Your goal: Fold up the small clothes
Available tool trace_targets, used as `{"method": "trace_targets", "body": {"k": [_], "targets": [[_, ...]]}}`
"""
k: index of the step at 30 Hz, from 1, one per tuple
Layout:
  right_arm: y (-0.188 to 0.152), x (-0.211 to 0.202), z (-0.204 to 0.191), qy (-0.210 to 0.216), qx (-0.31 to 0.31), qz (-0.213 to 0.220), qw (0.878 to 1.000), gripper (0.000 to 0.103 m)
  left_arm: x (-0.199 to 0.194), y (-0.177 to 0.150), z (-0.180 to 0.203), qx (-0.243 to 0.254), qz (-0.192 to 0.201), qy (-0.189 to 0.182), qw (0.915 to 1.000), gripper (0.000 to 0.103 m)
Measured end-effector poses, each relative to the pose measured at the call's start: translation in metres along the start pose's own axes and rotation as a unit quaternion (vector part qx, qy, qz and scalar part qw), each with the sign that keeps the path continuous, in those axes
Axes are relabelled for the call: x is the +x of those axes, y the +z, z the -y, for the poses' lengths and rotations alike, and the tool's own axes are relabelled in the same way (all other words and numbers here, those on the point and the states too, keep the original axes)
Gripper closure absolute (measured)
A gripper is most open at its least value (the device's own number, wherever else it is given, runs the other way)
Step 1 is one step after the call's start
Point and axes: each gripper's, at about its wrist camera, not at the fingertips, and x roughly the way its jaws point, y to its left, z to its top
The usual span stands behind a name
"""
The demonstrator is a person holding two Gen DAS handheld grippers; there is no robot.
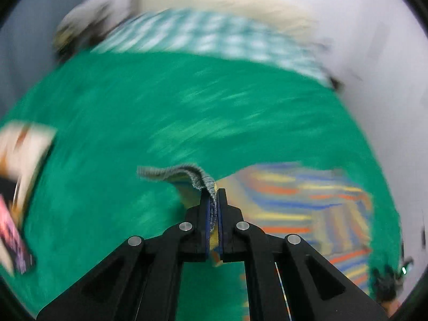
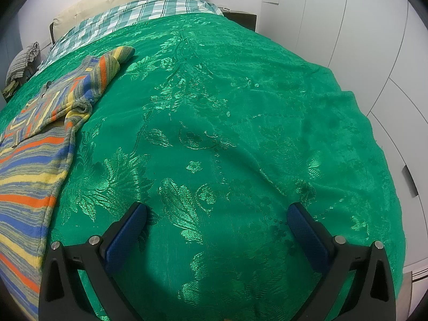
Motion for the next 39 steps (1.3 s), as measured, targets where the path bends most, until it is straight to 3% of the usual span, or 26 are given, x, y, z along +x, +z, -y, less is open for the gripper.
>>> {"method": "trace_targets", "body": {"k": [3, 5, 7, 8, 10, 13, 16, 20, 22, 24, 31, 39], "targets": [[0.0, -0.001, 0.0, -0.001, -0.001, 0.0, 1.0, 0.0, 0.0, 0.009, 0.095, 0.091, 0.014, -0.058, 0.9941, 0.101], [-0.001, -0.001, 0.0, 0.0, -0.001, 0.0, 1.0, 0.0, 0.016, 0.0, 0.155, 0.141, 0.005, -0.1, 0.985, 0.096], [0.0, 0.0, 0.0, 0.0, -0.001, 0.0, 1.0, 0.0, 0.044, -0.014, 0.192, 0.165, -0.038, -0.118, 0.9786, 0.067], [0.0, 0.0, 0.0, -0.001, -0.001, 0.0, 1.0, 0.0, 0.066, -0.023, 0.209, 0.174, -0.079, -0.094, 0.977, 0.035], [-0.001, -0.001, 0.0, 0.0, -0.001, 0.0, 1.0, 0.0, 0.076, -0.035, 0.212, 0.172, -0.076, -0.057, 0.9804, 0.031], [0.0, -0.001, 0.0, 0.001, 0.0, 0.0, 1.0, 0.0, 0.07, -0.044, 0.169, 0.118, -0.071, -0.043, 0.9895, 0.024], [0.0, -0.001, 0.001, 0.003, 0.0, 0.0, 1.0, 0.0, 0.051, -0.066, 0.1, 0.048, -0.058, -0.004, 0.9972, 0.014], [0.001, 0.0, 0.0, 0.0, -0.001, -0.001, 1.0, 0.0, 0.026, -0.138, 0.006, -0.026, -0.066, 0.057, 0.9958, 0.014], [0.001, 0.0, 0.0, 0.0, -0.001, -0.001, 1.0, 0.0, 0.015, -0.177, -0.021, -0.046, -0.068, 0.076, 0.9937, 0.014], [0.001, 0.0, 0.001, 0.0, -0.002, 0.0, 1.0, 0.0, 0.006, -0.209, -0.031, -0.057, -0.065, 0.088, 0.9924, 0.014], [0.0, 0.0, -0.002, -0.007, -0.004, 0.009, 1.0, 0.0, 0.015, -0.265, -0.044, -0.064, -0.038, 0.109, 0.9913, 0.004], [-0.004, -0.002, -0.001, -0.007, -0.002, 0.017, 1.0, 0.0, 0.021, -0.263, -0.044, -0.057, -0.031, 0.119, 0.9907, 0.0]]}}
